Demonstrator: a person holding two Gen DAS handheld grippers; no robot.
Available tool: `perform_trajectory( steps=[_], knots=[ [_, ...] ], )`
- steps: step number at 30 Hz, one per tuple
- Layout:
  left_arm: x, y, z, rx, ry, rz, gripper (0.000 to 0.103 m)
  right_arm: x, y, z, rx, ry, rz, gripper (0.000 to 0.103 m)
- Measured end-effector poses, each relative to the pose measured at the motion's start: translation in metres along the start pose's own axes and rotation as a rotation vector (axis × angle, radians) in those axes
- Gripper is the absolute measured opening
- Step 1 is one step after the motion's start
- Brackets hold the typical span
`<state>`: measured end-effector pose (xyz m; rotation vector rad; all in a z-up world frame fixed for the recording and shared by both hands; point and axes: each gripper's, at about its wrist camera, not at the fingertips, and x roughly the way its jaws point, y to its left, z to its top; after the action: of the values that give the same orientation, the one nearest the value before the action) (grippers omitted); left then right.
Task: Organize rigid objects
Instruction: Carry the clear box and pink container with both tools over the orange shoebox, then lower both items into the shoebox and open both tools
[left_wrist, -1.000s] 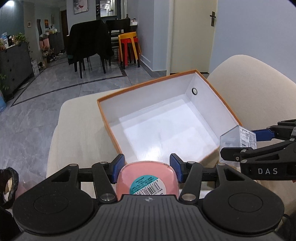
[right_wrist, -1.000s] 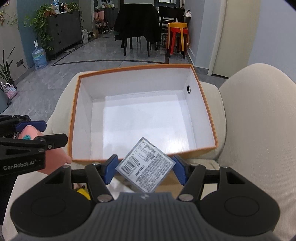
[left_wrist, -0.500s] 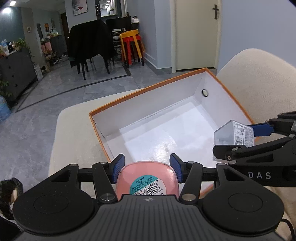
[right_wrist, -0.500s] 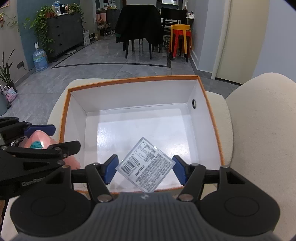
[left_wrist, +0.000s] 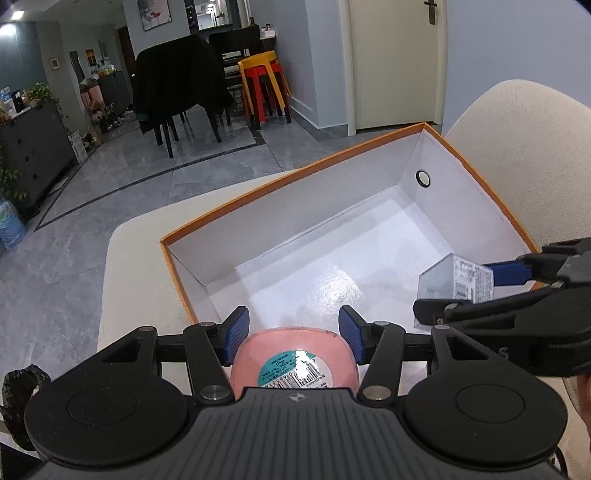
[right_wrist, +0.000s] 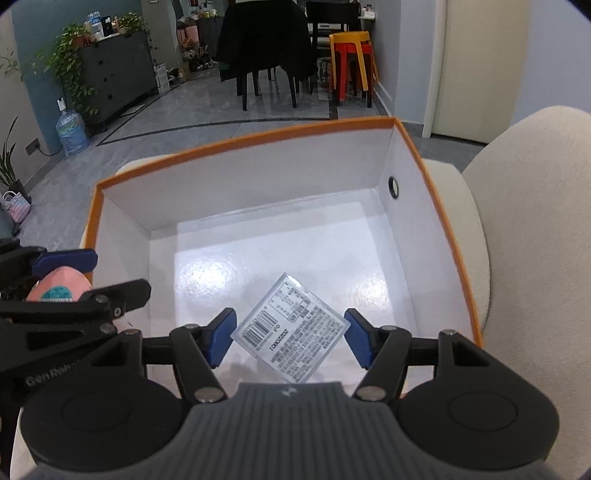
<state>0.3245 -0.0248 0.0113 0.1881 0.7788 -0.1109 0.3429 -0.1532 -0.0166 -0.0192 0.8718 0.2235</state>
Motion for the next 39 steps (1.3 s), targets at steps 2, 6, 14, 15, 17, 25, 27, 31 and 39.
perform_trajectory(
  steps=[2,6,14,15,17,25,27,31,39],
  knots=[
    [0.000,-0.002,0.001,0.002,-0.004,0.000,0.061,0.006,-0.001,-0.002,0.001,0.008,0.002,0.063],
    [0.004,-0.003,0.001,0.012,0.021,0.010,0.061,0.015,-0.005,-0.003,0.002,0.022,0.011,0.063],
    [0.010,-0.001,-0.013,0.043,0.072,0.054,0.061,0.033,0.005,-0.013,-0.067,0.059,0.042,0.063],
    [0.011,-0.001,-0.014,0.044,0.077,0.058,0.061,0.035,0.007,-0.014,-0.072,0.062,0.043,0.063],
    [0.011,-0.001,-0.015,0.048,0.083,0.068,0.062,0.038,0.011,-0.016,-0.084,0.067,0.045,0.064],
    [0.007,0.001,-0.015,0.049,0.071,0.085,0.073,0.041,0.024,-0.021,-0.138,0.061,0.059,0.077],
    [0.005,0.002,-0.015,0.046,0.065,0.083,0.074,0.040,0.025,-0.021,-0.138,0.059,0.064,0.077],
    [0.002,0.003,-0.016,0.046,0.063,0.088,0.074,0.039,0.026,-0.022,-0.140,0.057,0.065,0.077],
    [-0.010,0.006,-0.016,0.034,0.046,0.093,0.074,0.028,0.028,-0.023,-0.149,0.039,0.069,0.077]
  ],
)
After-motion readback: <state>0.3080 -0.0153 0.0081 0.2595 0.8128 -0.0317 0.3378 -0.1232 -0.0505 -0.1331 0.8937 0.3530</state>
